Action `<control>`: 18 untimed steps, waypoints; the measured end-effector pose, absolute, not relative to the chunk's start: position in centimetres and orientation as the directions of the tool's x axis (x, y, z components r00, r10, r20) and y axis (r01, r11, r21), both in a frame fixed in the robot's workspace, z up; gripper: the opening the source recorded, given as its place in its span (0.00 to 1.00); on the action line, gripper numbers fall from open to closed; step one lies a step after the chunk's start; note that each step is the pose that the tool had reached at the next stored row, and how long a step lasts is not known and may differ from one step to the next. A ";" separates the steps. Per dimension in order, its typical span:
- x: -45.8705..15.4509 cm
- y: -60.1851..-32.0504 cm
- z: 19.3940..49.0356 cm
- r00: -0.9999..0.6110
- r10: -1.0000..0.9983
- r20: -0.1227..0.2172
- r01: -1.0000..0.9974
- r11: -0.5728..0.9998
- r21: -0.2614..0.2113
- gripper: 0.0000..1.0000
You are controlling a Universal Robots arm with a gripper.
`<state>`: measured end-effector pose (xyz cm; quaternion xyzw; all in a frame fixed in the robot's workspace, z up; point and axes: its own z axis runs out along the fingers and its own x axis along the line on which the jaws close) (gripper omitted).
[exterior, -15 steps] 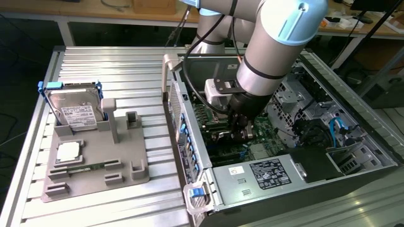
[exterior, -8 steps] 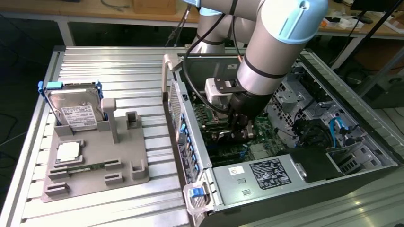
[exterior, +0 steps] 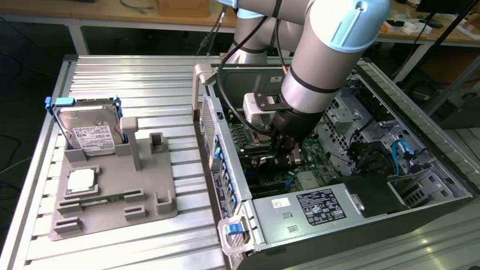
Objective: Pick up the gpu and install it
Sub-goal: 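Insert the gpu into the slot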
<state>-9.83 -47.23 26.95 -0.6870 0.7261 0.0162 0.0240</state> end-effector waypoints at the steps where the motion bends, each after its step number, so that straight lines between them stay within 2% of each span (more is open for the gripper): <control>1: -9.9 -47.2 26.9 -0.055 -0.997 -0.057 -0.998 0.056 -0.010 0.27; 18: -10.1 -47.2 26.5 -0.055 -0.997 -0.056 -0.998 0.056 -0.009 0.27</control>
